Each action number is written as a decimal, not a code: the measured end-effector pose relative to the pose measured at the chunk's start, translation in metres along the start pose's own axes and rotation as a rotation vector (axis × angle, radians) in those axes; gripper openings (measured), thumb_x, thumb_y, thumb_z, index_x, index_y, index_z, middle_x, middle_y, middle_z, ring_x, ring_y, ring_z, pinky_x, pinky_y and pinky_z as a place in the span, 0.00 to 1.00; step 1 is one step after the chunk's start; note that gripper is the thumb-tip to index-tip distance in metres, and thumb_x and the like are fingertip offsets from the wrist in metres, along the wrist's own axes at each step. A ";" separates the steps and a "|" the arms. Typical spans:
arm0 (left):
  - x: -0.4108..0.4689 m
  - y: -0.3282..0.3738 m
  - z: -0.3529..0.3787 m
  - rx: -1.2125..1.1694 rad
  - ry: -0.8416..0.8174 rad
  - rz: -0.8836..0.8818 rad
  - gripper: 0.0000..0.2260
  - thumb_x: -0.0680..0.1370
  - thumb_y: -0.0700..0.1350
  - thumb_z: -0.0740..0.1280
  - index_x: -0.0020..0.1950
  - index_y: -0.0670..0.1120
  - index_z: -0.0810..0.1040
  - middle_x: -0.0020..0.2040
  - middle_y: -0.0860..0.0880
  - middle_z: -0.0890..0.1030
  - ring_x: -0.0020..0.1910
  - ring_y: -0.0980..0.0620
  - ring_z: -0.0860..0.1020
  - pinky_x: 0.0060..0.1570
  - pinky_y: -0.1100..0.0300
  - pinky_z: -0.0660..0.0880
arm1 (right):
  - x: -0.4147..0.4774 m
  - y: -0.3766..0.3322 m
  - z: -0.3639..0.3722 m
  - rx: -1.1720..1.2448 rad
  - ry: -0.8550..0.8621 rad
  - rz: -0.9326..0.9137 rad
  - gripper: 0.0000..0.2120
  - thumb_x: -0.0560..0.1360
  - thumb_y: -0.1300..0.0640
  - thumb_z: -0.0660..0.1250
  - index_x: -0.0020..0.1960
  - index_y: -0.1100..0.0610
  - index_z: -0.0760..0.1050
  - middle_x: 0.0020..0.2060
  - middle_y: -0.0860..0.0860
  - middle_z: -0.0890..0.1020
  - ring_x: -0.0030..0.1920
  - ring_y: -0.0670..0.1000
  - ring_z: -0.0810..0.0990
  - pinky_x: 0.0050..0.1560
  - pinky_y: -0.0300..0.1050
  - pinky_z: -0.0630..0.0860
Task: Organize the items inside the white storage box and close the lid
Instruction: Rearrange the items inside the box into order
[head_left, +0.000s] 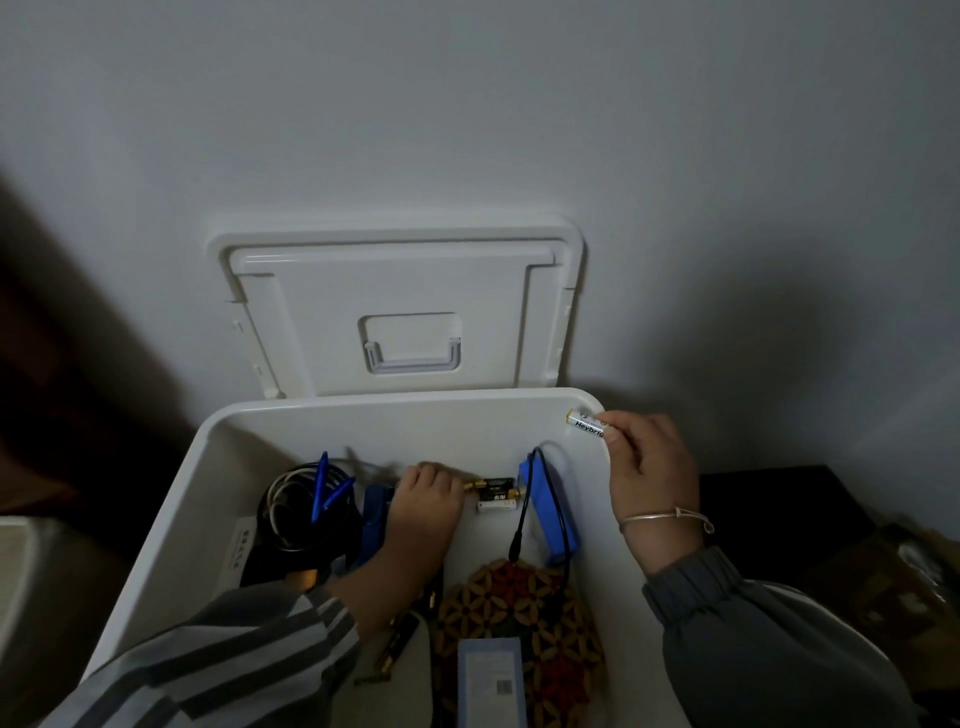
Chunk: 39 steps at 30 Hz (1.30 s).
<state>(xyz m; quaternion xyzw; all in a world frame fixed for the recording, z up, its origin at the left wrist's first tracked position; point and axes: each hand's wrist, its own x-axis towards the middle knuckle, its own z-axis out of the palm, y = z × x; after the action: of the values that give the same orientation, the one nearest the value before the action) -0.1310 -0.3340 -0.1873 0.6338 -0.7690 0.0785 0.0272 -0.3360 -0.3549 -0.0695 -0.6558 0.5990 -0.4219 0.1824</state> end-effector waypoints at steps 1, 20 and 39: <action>0.001 0.001 -0.001 0.016 -0.007 -0.029 0.13 0.54 0.40 0.81 0.32 0.44 0.80 0.31 0.46 0.80 0.33 0.47 0.79 0.37 0.59 0.76 | 0.000 0.000 0.000 -0.001 -0.002 0.000 0.08 0.76 0.67 0.64 0.52 0.65 0.80 0.48 0.60 0.76 0.44 0.50 0.73 0.43 0.30 0.63; -0.003 0.029 0.005 -0.627 -0.034 -0.166 0.19 0.77 0.44 0.67 0.67 0.46 0.70 0.60 0.47 0.74 0.55 0.50 0.75 0.47 0.67 0.68 | 0.000 0.001 0.000 0.007 0.011 -0.004 0.08 0.75 0.68 0.64 0.52 0.65 0.80 0.47 0.59 0.77 0.44 0.48 0.72 0.41 0.25 0.63; 0.005 0.017 -0.028 -0.755 -0.144 -0.134 0.20 0.75 0.39 0.68 0.67 0.47 0.73 0.62 0.49 0.75 0.59 0.52 0.74 0.57 0.62 0.71 | -0.001 0.000 -0.003 0.006 0.006 -0.007 0.08 0.76 0.67 0.64 0.52 0.65 0.80 0.48 0.60 0.76 0.45 0.49 0.72 0.44 0.29 0.62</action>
<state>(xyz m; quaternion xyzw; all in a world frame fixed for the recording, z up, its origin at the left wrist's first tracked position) -0.1504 -0.3316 -0.1605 0.6319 -0.7007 -0.2564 0.2096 -0.3377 -0.3527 -0.0682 -0.6560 0.5961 -0.4262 0.1810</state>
